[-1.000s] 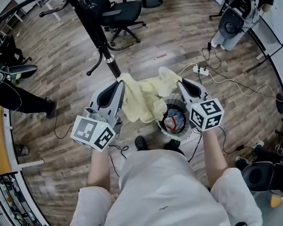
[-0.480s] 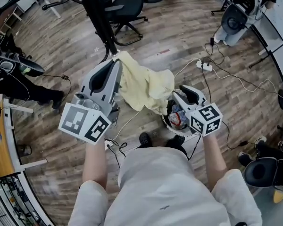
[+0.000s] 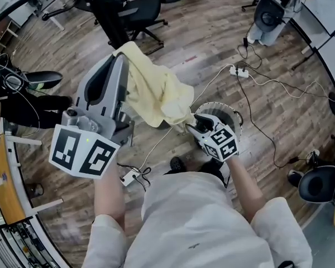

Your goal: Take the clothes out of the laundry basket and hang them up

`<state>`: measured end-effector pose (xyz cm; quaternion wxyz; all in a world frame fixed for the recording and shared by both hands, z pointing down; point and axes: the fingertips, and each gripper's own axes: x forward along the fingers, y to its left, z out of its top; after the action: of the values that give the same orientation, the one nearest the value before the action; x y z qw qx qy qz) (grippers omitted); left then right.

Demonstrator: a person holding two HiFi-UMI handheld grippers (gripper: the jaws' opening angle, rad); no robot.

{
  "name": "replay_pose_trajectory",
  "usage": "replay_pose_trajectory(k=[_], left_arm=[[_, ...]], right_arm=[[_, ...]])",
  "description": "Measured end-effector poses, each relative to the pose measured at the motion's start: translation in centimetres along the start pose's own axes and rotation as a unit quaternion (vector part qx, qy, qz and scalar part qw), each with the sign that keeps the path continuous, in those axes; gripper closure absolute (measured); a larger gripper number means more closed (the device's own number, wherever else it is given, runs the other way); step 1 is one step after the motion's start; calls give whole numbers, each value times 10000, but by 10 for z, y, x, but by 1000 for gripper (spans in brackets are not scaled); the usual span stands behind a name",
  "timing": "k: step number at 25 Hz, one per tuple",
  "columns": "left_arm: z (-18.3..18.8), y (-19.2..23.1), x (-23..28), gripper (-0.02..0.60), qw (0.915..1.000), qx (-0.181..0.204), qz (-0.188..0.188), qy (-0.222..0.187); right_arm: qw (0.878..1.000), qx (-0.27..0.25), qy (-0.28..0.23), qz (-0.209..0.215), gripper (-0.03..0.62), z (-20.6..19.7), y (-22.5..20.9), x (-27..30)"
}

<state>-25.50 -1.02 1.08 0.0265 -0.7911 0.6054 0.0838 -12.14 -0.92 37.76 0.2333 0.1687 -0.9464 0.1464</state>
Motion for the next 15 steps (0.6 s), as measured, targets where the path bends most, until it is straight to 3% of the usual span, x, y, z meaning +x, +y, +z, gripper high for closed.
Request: replay_pose_trajectory(k=[5, 15], left_arm=[[23, 2, -4, 555, 9998, 142, 2, -112], [46, 20, -30, 555, 9987, 347, 318, -201]], right_arm=[[9991, -323, 13, -283, 396, -9, 2, 38], [9969, -571, 352, 416, 357, -35, 64, 119]])
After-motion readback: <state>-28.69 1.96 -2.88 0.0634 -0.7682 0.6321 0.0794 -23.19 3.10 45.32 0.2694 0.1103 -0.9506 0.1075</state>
